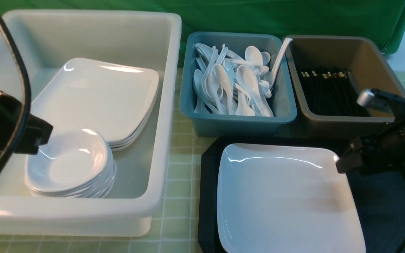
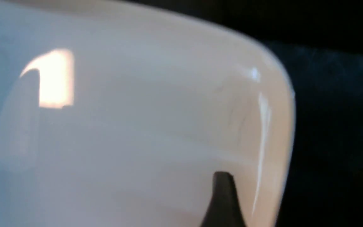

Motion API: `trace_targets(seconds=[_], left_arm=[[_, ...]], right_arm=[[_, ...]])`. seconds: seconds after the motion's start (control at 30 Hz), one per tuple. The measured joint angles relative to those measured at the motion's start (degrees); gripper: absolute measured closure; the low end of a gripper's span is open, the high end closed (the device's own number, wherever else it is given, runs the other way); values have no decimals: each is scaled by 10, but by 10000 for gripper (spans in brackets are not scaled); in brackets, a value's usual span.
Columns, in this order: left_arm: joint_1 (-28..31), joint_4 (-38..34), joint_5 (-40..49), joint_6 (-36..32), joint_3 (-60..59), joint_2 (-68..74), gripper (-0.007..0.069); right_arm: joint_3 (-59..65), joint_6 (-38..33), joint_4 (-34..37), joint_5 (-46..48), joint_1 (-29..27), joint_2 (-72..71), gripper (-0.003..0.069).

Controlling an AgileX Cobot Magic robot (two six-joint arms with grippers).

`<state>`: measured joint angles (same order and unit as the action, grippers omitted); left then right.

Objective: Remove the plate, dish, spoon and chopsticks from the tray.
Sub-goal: Use the right arm to grab a plate from the dinner plate

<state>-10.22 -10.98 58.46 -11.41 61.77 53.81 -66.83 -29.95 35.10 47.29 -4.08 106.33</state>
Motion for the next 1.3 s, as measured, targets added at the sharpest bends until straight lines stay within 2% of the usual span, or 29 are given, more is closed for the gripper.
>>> trace_targets(seconds=[0.13, 0.4, 0.53, 0.6, 0.9, 1.07, 1.3], left_arm=[[0, 32, 6, 19, 0, 0, 640], [0, 38, 6, 23, -5, 0, 640], [0, 38, 6, 23, -5, 0, 640], [0, 38, 6, 23, -6, 0, 640], [0, 39, 6, 23, -6, 0, 640], [0, 40, 6, 23, -6, 0, 640], [0, 40, 5, 23, -6, 0, 640]], right_arm=[[-52, -2, 2, -2, 6, 48, 178], [-96, -14, 3, -1, 42, 94, 202], [-101, -22, -5, 1, 63, 100, 271], [-102, -27, -22, -3, 68, 101, 391], [-102, -39, -28, 37, 69, 93, 435], [-100, -38, -39, 86, 71, 20, 543], [-100, -27, -35, 134, 83, -76, 621]])
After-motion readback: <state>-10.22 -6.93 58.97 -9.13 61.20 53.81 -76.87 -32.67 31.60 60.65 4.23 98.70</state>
